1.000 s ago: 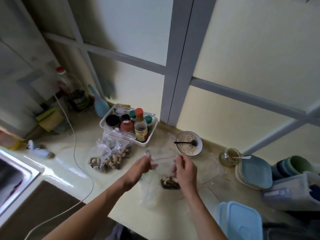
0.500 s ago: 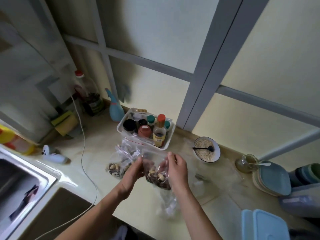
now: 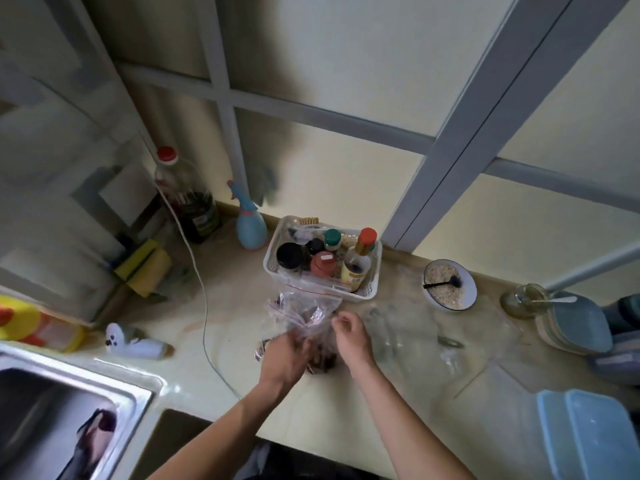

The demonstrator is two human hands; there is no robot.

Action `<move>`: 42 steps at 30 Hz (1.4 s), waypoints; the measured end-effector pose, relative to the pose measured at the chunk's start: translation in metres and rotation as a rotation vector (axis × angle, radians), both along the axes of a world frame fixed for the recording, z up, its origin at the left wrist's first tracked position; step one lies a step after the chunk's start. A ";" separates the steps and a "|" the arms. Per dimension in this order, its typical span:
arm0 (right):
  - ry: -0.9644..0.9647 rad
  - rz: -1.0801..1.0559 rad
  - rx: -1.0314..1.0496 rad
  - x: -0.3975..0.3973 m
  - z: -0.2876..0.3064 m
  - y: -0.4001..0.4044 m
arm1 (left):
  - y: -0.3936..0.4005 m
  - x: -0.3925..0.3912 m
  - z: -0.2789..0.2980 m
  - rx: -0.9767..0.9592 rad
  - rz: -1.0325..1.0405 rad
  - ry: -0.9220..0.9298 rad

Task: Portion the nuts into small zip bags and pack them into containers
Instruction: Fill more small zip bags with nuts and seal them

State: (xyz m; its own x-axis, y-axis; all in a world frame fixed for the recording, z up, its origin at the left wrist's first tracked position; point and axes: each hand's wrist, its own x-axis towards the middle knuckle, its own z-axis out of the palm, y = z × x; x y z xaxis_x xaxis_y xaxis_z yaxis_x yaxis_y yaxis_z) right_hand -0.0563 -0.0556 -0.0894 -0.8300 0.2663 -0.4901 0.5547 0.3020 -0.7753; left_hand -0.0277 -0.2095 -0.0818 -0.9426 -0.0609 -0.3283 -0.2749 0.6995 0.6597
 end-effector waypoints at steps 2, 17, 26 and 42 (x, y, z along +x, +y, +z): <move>-0.011 -0.032 -0.006 0.002 -0.003 -0.004 | -0.001 -0.005 -0.001 -0.022 0.007 0.015; 0.041 -0.093 -0.183 0.038 -0.014 0.028 | 0.012 0.011 -0.012 0.584 0.177 -0.018; 0.162 -0.080 -0.020 0.050 -0.009 0.032 | 0.025 0.018 -0.012 0.560 0.241 -0.035; 0.445 -0.246 0.250 0.028 0.019 -0.010 | 0.054 -0.018 0.032 0.501 0.471 -0.044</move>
State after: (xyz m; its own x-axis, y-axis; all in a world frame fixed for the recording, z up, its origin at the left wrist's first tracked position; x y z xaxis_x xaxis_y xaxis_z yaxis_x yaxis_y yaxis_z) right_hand -0.0286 -0.0653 -0.0699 -0.8412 0.5407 -0.0040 0.2677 0.4099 -0.8720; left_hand -0.0456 -0.1553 -0.0501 -0.8381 -0.2919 -0.4610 -0.5087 0.1127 0.8535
